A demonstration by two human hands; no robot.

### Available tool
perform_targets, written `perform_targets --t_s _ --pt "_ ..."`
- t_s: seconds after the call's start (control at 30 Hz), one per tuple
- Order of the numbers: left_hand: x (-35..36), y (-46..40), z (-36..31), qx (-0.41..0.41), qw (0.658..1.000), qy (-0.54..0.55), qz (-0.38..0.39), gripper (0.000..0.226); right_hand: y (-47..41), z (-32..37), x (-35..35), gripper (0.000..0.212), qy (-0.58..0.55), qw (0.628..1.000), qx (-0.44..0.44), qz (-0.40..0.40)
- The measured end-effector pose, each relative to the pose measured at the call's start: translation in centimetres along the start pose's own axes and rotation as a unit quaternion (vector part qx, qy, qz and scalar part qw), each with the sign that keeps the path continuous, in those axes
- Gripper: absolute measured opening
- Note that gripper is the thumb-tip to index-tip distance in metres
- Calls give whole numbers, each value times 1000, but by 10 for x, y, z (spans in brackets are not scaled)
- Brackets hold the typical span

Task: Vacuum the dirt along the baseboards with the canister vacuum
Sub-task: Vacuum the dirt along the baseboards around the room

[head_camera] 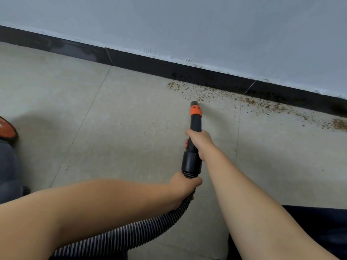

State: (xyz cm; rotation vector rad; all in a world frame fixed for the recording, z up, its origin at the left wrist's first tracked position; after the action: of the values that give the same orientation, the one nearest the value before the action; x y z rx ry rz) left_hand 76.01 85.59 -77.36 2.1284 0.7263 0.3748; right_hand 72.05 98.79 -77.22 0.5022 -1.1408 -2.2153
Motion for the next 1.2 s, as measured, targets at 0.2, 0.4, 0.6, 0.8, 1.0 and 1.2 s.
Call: perform_targets --t_s 0.2,0.4,0.6,0.8,1.0,1.2 --pt "-14 -3 -3 16 999 30 -42 12 -2 8 23 15 10 998 9 66" --pt "-2 -10 -10 -5 1000 -17 7 16 -12 3 -12 14 -42 999 0 -26" --pt "3 -21 -31 -6 998 -45 41 22 -21 14 -33 12 -70 992 -6 -101" --pt "-2 -15 -26 -4 1000 28 3 12 -20 24 4 15 24 1000 -11 3" --pt "-13 -12 -26 9 998 61 -32 11 -17 30 27 11 51 996 -5 68" --pt "-6 -18 -36 0 1000 0 16 20 -25 30 -6 13 -25 1000 -5 -11"
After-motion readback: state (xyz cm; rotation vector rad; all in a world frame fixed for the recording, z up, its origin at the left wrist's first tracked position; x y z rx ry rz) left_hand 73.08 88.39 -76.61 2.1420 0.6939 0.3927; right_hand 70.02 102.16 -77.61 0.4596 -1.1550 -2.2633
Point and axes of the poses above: each hand's wrist, its own y-axis away from the middle knuckle, its own x-axis out of the palm, z = x × y, the point moved 3 cm from there along -y, towards the middle knuckle, and after that the axes turned 5 degrees about x, right-handed, at the moved point
